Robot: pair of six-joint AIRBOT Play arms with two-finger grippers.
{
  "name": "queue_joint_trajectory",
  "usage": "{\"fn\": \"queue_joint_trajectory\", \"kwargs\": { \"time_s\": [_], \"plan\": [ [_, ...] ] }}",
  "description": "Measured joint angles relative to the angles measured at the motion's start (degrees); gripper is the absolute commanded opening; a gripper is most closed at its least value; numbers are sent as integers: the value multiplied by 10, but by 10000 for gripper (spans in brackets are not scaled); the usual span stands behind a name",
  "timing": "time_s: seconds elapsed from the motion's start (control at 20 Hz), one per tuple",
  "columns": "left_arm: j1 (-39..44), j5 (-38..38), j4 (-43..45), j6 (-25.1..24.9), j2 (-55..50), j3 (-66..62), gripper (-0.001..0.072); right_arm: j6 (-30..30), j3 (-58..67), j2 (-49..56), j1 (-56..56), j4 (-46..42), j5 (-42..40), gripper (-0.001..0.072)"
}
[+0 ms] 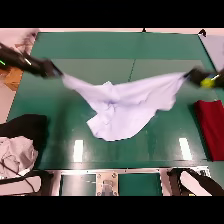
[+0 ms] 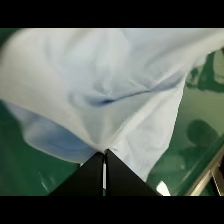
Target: Fold the shirts.
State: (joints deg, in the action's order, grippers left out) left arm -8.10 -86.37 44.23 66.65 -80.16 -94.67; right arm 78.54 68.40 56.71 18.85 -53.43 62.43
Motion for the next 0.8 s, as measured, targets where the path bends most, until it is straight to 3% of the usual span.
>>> {"fn": "queue_joint_trajectory", "kwargs": {
  "time_s": [0.2, 0.4, 0.55, 0.8],
  "plan": [
    [-36, 44, -13, 12, 105, -198, 21, 37, 268, -41, 62, 17, 42, 13],
    [-60, 163, 31, 9, 244, -261, 21, 72, 447, -74, 102, 16, 51, 14],
    [-66, 213, 113, 8, 322, -273, 20, 85, 499, -107, 113, -16, 31, 14],
    [-69, 219, 204, 9, 370, -263, 21, 93, 513, -138, 119, -67, 2, 14]
  ]
}}
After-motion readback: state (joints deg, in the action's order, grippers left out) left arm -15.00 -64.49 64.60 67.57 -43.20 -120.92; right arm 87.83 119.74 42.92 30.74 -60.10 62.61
